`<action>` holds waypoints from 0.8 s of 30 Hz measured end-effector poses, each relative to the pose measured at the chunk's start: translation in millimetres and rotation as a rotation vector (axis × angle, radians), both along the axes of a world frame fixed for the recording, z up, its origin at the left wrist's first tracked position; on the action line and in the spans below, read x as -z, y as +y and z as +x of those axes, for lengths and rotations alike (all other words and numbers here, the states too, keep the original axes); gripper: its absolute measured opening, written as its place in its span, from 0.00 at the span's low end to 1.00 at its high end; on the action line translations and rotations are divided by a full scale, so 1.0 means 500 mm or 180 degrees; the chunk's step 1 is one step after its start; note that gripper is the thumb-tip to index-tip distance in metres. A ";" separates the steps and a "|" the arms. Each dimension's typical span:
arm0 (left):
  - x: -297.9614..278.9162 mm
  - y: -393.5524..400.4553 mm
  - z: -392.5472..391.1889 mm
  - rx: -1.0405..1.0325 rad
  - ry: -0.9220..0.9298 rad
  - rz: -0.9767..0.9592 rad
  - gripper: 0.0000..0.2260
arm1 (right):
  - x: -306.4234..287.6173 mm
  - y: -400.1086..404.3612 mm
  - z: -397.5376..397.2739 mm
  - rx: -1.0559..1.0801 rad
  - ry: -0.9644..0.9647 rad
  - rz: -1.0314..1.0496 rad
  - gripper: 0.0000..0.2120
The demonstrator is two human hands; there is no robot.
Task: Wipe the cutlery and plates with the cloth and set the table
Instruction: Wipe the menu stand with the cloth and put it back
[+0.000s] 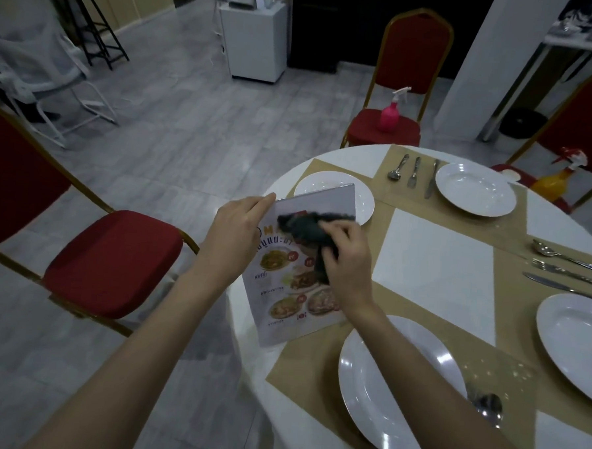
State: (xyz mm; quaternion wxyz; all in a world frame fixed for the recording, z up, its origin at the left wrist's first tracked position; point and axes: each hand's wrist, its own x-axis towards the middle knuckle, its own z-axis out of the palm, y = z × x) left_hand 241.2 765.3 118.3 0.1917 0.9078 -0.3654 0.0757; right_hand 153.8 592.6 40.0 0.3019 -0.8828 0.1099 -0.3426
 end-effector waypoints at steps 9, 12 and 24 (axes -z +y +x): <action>0.003 0.015 -0.002 -0.0005 0.0004 0.0032 0.25 | 0.069 0.003 -0.022 0.0115 0.0087 0.0198 0.17; 0.003 0.013 0.001 0.0011 0.0010 -0.0012 0.24 | 0.107 0.013 -0.070 -0.0075 0.0295 0.0090 0.17; 0.011 0.012 -0.003 0.0015 -0.0023 -0.0074 0.25 | 0.031 -0.020 -0.007 0.0565 -0.0076 0.0929 0.14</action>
